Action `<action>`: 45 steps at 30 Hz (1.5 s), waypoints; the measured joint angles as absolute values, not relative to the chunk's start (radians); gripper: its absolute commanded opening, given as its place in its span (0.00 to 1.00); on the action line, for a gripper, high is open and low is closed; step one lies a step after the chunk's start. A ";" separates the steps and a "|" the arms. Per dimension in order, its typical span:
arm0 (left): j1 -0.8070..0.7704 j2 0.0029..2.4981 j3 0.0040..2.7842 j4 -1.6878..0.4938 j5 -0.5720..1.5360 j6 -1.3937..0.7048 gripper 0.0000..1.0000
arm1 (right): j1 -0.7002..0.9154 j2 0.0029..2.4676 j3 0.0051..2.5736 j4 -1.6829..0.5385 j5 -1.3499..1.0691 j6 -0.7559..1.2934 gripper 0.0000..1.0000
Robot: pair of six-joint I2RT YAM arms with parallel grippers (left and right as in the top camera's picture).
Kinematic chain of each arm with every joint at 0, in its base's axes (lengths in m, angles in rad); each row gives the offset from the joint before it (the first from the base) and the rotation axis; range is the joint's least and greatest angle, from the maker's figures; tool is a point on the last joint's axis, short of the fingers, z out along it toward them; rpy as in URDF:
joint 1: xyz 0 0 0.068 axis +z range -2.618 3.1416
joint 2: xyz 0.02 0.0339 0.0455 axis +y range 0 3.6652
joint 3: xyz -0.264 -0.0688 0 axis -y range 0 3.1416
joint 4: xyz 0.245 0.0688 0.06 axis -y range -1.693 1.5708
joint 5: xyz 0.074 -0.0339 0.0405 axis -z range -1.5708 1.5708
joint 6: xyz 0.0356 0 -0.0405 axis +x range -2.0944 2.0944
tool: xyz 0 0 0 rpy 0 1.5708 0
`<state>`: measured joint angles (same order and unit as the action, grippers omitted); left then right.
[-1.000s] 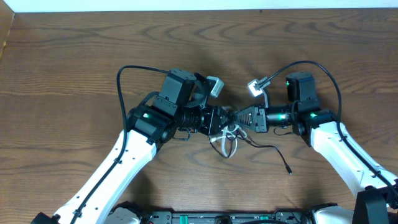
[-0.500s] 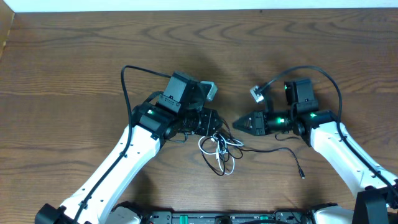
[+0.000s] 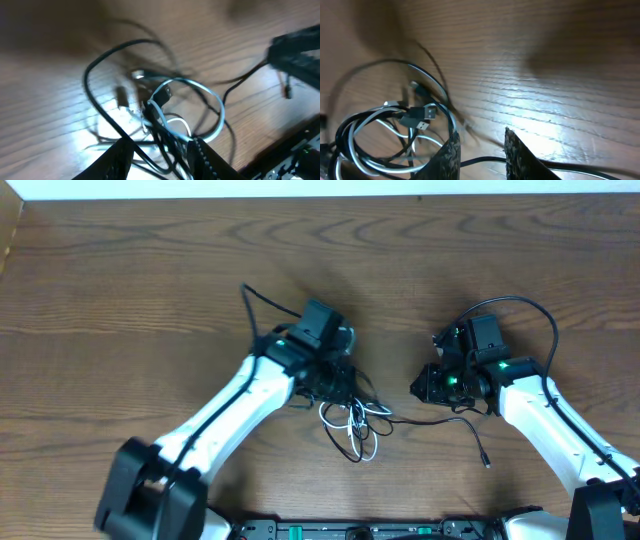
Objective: Untangle cables
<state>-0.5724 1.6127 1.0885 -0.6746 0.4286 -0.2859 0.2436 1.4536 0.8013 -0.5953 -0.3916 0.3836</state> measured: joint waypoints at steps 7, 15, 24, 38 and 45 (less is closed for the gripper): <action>-0.613 1.708 1.089 -0.611 0.473 -0.331 0.07 | 0.244 1.454 0.801 -0.595 -0.385 0.384 0.26; -0.589 1.659 1.089 -0.559 0.598 -0.333 0.07 | 0.244 1.453 0.801 -0.566 -0.555 0.257 0.34; -0.576 1.492 1.099 -0.514 0.728 -0.332 0.07 | 0.244 1.454 0.801 -0.502 -0.812 0.112 0.40; -0.576 1.483 1.099 -0.462 0.872 -0.333 0.07 | 0.244 1.454 0.801 -0.366 -0.849 0.136 0.01; -0.576 1.483 1.101 -0.558 0.788 -0.311 0.26 | 0.244 1.454 0.801 -0.421 -0.699 0.279 0.09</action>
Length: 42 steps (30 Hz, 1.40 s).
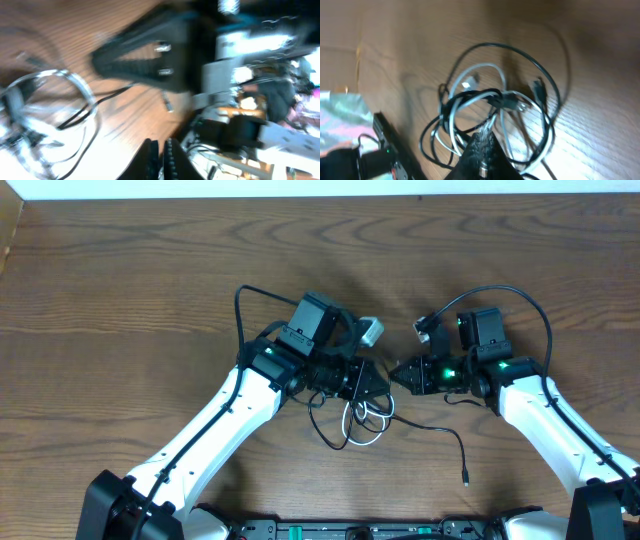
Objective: Untangle cables
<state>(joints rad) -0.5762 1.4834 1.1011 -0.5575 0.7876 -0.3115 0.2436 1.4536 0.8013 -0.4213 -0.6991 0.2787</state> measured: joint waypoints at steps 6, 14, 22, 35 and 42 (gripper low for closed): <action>-0.576 1.483 1.101 -0.622 0.580 -0.311 0.45 | 0.244 1.454 0.801 -0.478 -0.651 0.304 0.16; -0.581 1.547 1.101 -0.575 0.487 -0.310 0.44 | 0.244 1.454 0.801 -0.537 -0.567 0.332 0.17; -0.620 1.697 1.101 -0.568 0.469 -0.308 0.29 | 0.244 1.454 0.801 -0.560 -0.532 0.338 0.17; -0.601 1.734 1.101 -0.567 0.530 -0.310 0.07 | 0.244 1.454 0.801 -0.573 -0.566 0.317 0.17; -0.546 1.570 1.106 -0.591 0.720 -0.235 0.07 | 0.244 1.454 0.801 -0.498 -0.828 0.140 0.26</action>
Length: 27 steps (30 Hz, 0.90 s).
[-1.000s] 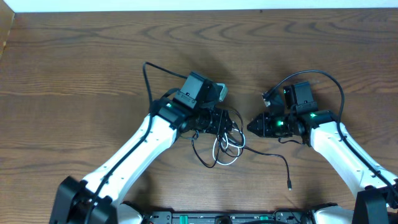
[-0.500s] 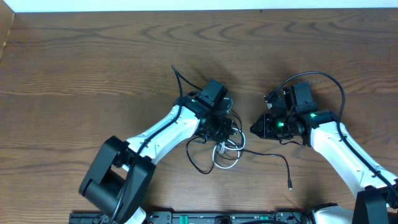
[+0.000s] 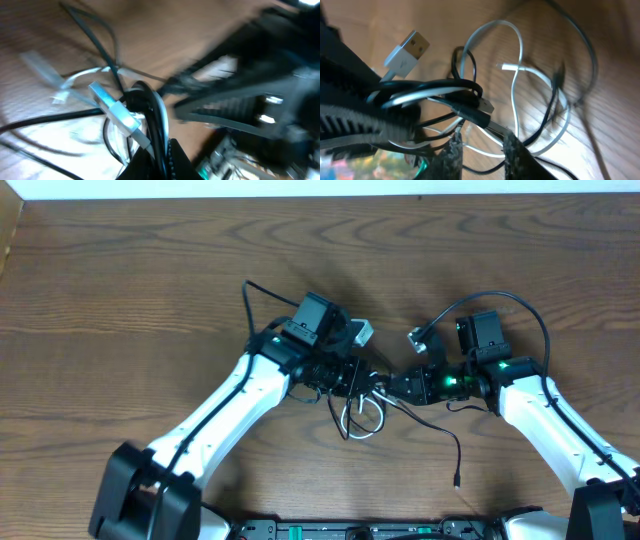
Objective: Untangle cables
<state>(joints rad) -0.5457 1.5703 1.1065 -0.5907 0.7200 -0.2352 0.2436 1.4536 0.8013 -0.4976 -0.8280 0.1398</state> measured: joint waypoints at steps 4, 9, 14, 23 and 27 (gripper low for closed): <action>-0.544 1.554 1.111 -0.643 0.828 -0.162 0.07 | 0.243 1.454 0.801 -0.460 -0.897 0.094 0.29; -0.537 1.554 1.111 -0.679 0.893 -0.067 0.07 | 0.243 1.454 0.801 -0.452 -0.901 0.082 0.25; -0.478 1.554 1.111 -0.635 1.028 -0.028 0.07 | 0.228 1.453 0.801 -0.485 -0.677 0.228 0.29; -0.413 1.554 1.111 -0.530 1.151 -0.027 0.08 | 0.219 1.454 0.801 -0.334 -0.965 0.171 0.51; -0.414 1.554 1.111 -0.491 1.168 -0.056 0.08 | 0.226 1.454 0.801 -0.289 -1.099 0.144 0.52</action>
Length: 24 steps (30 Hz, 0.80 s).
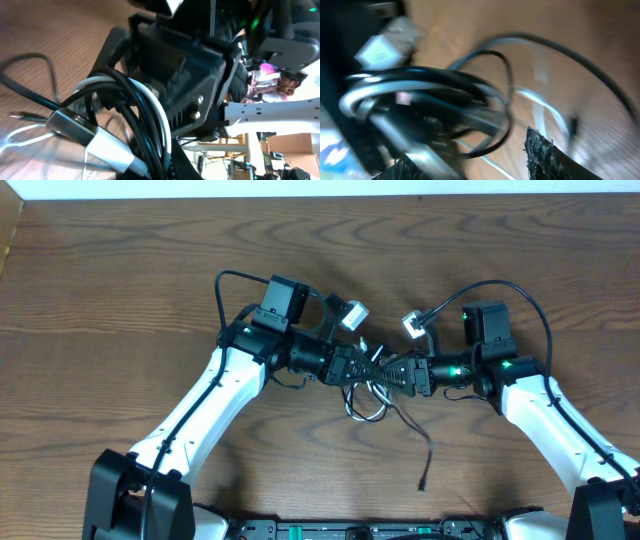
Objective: Untangle cables
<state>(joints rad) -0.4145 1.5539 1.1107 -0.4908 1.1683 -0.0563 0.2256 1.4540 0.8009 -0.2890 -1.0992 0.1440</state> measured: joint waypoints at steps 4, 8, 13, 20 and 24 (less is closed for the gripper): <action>-0.414 1.554 1.111 -0.459 1.218 -0.075 0.08 | 0.226 1.454 0.801 -0.270 -1.147 0.132 0.48; -0.414 1.554 1.111 -0.457 1.248 -0.081 0.08 | 0.227 1.454 0.801 -0.231 -1.169 0.139 0.39; -0.414 1.554 1.111 -0.451 1.285 -0.083 0.08 | 0.228 1.454 0.801 -0.175 -1.103 0.257 0.33; -0.414 1.558 1.111 -0.451 1.276 -0.093 0.22 | 0.235 1.451 0.802 -0.226 -0.934 0.500 0.13; -0.414 1.567 1.111 -0.452 1.285 -0.097 0.28 | 0.243 1.442 0.809 -0.416 -0.733 0.595 0.09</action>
